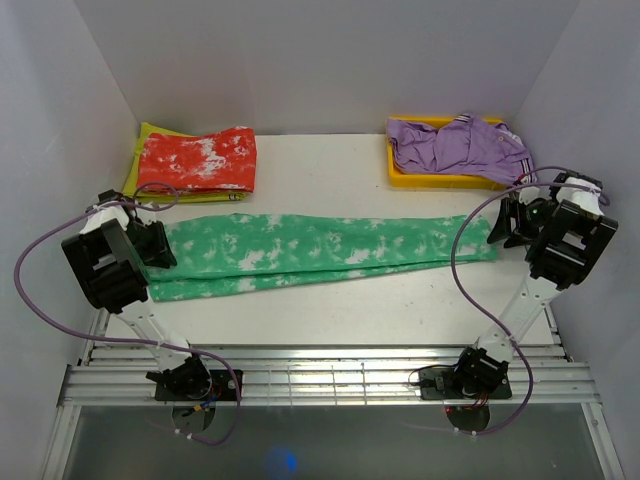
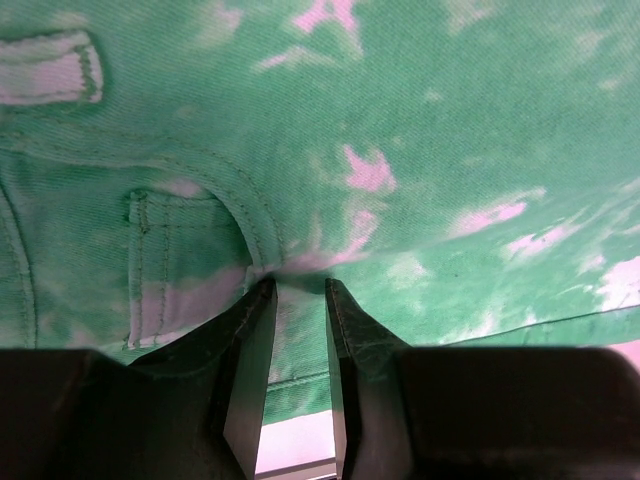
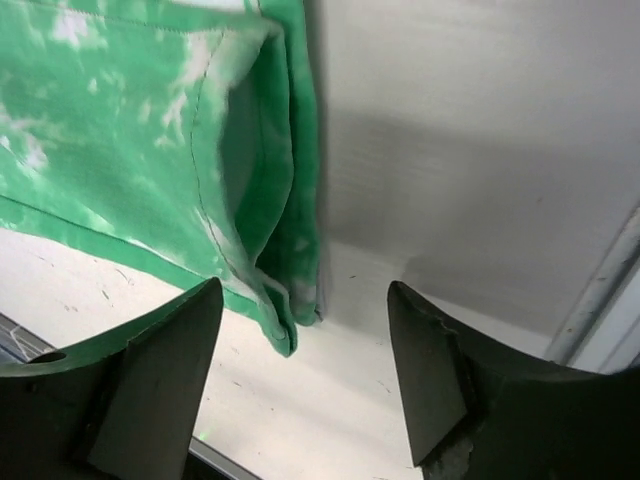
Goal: Fold and stack the trousers
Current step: Fold the trousers
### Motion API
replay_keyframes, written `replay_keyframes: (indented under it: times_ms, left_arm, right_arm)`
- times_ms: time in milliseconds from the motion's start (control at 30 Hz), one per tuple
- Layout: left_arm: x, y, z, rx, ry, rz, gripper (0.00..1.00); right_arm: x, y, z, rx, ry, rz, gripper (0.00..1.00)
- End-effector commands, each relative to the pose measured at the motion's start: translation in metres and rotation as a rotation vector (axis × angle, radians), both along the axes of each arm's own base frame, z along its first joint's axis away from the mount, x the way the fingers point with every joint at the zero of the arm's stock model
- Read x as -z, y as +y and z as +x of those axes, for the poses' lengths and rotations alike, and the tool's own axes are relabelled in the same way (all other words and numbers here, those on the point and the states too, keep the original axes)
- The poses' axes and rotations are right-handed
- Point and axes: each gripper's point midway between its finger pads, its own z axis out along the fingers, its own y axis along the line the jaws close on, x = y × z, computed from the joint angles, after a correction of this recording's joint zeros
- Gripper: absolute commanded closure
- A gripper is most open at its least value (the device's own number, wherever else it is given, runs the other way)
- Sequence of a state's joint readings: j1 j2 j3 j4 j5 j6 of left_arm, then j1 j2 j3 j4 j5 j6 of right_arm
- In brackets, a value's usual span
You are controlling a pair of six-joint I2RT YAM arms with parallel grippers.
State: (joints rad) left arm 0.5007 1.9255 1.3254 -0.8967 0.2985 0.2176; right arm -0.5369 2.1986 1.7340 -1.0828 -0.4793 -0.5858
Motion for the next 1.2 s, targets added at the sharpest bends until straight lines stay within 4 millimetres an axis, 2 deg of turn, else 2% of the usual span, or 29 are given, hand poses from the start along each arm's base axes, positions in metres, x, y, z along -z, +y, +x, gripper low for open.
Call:
replay_keyframes:
  times_ms: [0, 33, 167, 233, 467, 533, 567, 600, 667, 700, 733, 767, 800, 833, 867, 933, 1067, 1167]
  left_arm:
    - [0.014, 0.022, -0.001, 0.016, 0.026, 0.089, 0.62]
    - [0.015, 0.021, -0.001, 0.018, 0.031, 0.085, 0.61]
    - [0.017, 0.02, -0.003, 0.016, 0.037, 0.079, 0.61]
    - [0.018, 0.019, -0.005, 0.014, 0.044, 0.077, 0.62]
    - [0.016, 0.02, -0.009, 0.022, 0.05, 0.09, 0.61]
    - [0.014, 0.021, -0.009, 0.022, 0.052, 0.096, 0.61]
    - [0.014, 0.021, -0.009, 0.022, 0.05, 0.099, 0.61]
    - [0.013, 0.021, -0.01, 0.024, 0.05, 0.1, 0.61]
    - [0.013, 0.021, -0.01, 0.022, 0.05, 0.099, 0.62]
    - [0.013, 0.02, -0.011, 0.022, 0.051, 0.098, 0.62]
    - [0.013, 0.02, -0.01, 0.024, 0.049, 0.098, 0.62]
    - [0.013, 0.021, -0.011, 0.025, 0.049, 0.1, 0.62]
    - [0.012, 0.021, -0.01, 0.024, 0.048, 0.1, 0.62]
    - [0.012, 0.021, -0.011, 0.025, 0.049, 0.102, 0.63]
    - [0.012, 0.021, -0.01, 0.026, 0.046, 0.104, 0.63]
    - [0.012, 0.022, -0.011, 0.027, 0.047, 0.107, 0.63]
    - [0.01, 0.022, -0.009, 0.03, 0.033, 0.112, 0.64]
    - [0.008, 0.02, -0.008, 0.033, 0.022, 0.103, 0.62]
  right_arm:
    - [-0.02, -0.014, 0.023, 0.021, -0.077, 0.01, 0.26]
    - [-0.027, -0.016, 0.032, 0.044, -0.096, 0.016, 0.26]
    - [-0.025, -0.011, 0.048, 0.07, -0.094, 0.062, 0.25]
    - [-0.017, -0.008, 0.051, 0.077, -0.077, 0.094, 0.26]
    - [-0.017, 0.02, 0.072, 0.054, -0.11, 0.166, 0.28]
    - [-0.013, 0.025, 0.076, 0.044, -0.111, 0.171, 0.33]
    - [-0.012, 0.031, 0.078, 0.032, -0.113, 0.173, 0.36]
    - [-0.011, 0.033, 0.08, 0.026, -0.113, 0.176, 0.49]
    - [-0.015, 0.037, 0.083, 0.004, -0.135, 0.186, 0.69]
    - [-0.021, 0.036, 0.085, -0.005, -0.156, 0.181, 0.86]
    - [-0.026, 0.036, 0.087, -0.014, -0.176, 0.177, 0.92]
    - [-0.032, 0.036, 0.089, -0.019, -0.205, 0.181, 0.92]
    - [-0.052, 0.034, 0.097, -0.033, -0.287, 0.156, 0.92]
    - [-0.053, 0.038, 0.094, -0.037, -0.306, 0.17, 0.92]
    - [-0.069, 0.039, 0.096, -0.041, -0.357, 0.155, 0.92]
    - [-0.073, 0.037, 0.102, -0.054, -0.423, 0.134, 0.92]
    - [-0.056, 0.035, 0.098, -0.078, -0.403, 0.11, 0.92]
    - [-0.033, 0.028, 0.092, -0.067, -0.322, 0.068, 0.84]
